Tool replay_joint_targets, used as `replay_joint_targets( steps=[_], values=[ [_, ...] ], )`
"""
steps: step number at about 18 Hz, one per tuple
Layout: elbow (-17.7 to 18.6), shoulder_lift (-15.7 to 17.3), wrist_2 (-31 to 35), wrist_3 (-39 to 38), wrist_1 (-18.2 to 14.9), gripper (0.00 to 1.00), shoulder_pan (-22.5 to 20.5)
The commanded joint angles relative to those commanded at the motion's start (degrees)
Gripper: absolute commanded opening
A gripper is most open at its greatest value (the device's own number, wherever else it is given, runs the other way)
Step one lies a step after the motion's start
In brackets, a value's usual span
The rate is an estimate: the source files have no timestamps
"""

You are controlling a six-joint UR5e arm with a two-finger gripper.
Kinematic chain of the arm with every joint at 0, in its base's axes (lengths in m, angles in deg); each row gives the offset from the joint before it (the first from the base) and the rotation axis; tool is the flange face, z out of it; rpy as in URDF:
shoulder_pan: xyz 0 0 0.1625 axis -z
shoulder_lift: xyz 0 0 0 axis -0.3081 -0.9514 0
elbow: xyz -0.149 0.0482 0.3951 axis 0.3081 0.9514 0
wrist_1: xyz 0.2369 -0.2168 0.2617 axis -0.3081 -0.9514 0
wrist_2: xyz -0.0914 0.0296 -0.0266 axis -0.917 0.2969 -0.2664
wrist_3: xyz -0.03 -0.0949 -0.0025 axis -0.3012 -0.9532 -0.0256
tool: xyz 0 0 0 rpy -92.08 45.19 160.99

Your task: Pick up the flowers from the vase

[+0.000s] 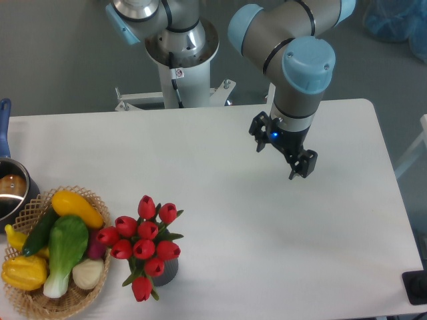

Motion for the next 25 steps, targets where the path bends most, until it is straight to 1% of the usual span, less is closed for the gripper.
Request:
replay_joint_targets(
  steps=[2, 4, 5, 8, 11, 13, 14, 15, 16, 17, 18, 20, 23, 25],
  values=[
    [2.4, 0.5, -6.1, -0.2, 2.5, 1.00, -0.4],
    [4.1, 1.2, -11.9, -0.5, 6.0, 1.00, -0.5],
    [4.5, 1.1, -14.4, -1.1, 6.9, 1.00, -0.6],
    [4.6, 1.1, -19.4, -6.9, 7.0, 1.00, 0.1],
    [4.4, 0.5, -25.1, -7.2, 7.3, 1.00, 0.1],
    [4.4, 0.6, -25.8, -7.2, 7.4, 1.00, 0.1],
    [4.4, 0.4, -26.3, -7.3, 8.1, 1.00, 0.2],
    [4.4, -0.4, -28.0, -7.6, 9.8, 1.00, 0.3],
    [4.5, -1.6, -30.8, -7.7, 11.9, 1.00, 0.2],
    [4.6, -2.3, -34.4, -7.9, 13.2, 1.00, 0.2],
    [4.5, -2.8, -37.5, -7.9, 13.5, 1.00, 0.0],
    [4.7, -3.3, -40.9, -8.1, 13.5, 1.00, -0.3],
    [4.4, -3.8, -42.5, -8.6, 13.7, 1.00, -0.2],
    [4.1, -4.0, -45.0, -8.9, 13.7, 1.00, -0.2]
  ],
)
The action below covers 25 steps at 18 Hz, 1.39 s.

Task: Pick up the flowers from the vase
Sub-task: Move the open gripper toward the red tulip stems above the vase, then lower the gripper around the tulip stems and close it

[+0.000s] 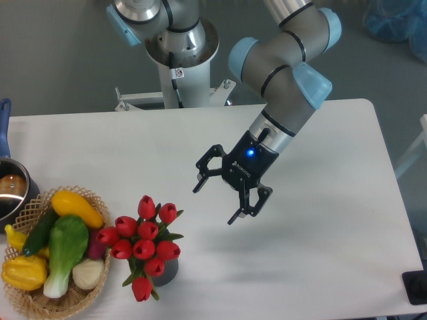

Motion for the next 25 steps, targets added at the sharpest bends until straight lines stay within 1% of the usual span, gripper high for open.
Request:
replay_joint_targets(
  steps=[2, 5, 6, 8, 9, 13, 17, 25],
  values=[
    [0.0, -0.1, -1.3, -0.1, 0.0, 1.00, 0.1],
    [-0.1, -1.2, -2.4, 0.1, 0.3, 1.00, 0.4],
    [-0.3, -2.0, -3.4, 0.1, 1.2, 1.00, 1.0],
    [-0.4, -3.8, -4.2, -0.1, 4.6, 1.00, 2.2],
    [-0.4, -4.2, -4.3, -0.2, 5.2, 1.00, 2.7],
    [-0.6, -5.2, -5.4, -0.4, 5.4, 1.00, 3.9],
    [-0.9, -5.4, -7.8, -1.2, 5.4, 1.00, 4.5],
    [-0.9, -5.8, -9.6, -2.3, 5.4, 1.00, 6.4]
  ],
)
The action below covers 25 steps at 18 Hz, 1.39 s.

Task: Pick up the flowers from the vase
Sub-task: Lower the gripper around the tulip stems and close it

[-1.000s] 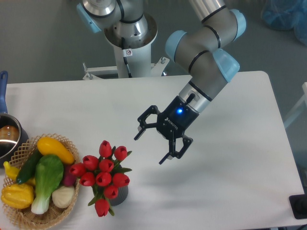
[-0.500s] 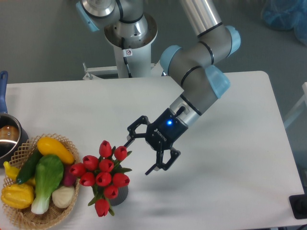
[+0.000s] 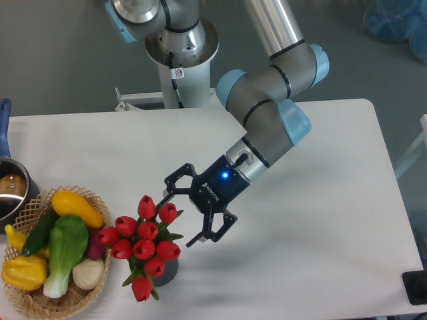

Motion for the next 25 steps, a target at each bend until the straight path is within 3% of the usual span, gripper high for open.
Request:
replay_joint_targets(
  steps=[6, 12, 17, 25],
  values=[
    [0.0, 0.1, -0.1, -0.2, 0.0, 0.96, 1.3],
    [0.0, 0.4, -0.8, -1.8, 0.0, 0.35, 1.2],
    [0.0, 0.4, -0.8, -1.8, 0.0, 0.06, 1.1],
    [-0.9, 0.6, -1.9, -1.6, 0.0, 0.03, 0.6]
  ],
)
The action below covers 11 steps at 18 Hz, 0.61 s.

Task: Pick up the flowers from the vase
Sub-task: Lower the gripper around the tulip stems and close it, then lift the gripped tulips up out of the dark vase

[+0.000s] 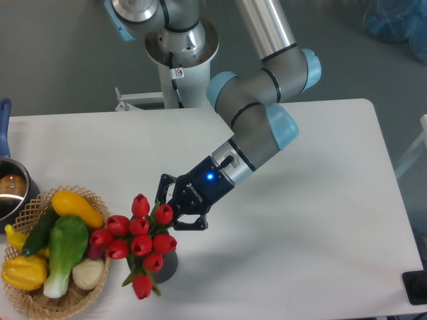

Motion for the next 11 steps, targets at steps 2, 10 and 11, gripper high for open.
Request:
replay_joint_targets(
  steps=[2, 10, 11],
  values=[
    [0.0, 0.2, -0.5, -0.3, 0.0, 0.03, -0.3],
    [-1.1, 2.0, -3.7, -2.9, 0.0, 0.03, -1.1],
    [-1.9, 2.0, -4.3, -4.0, 0.0, 0.03, -1.1]
  ],
)
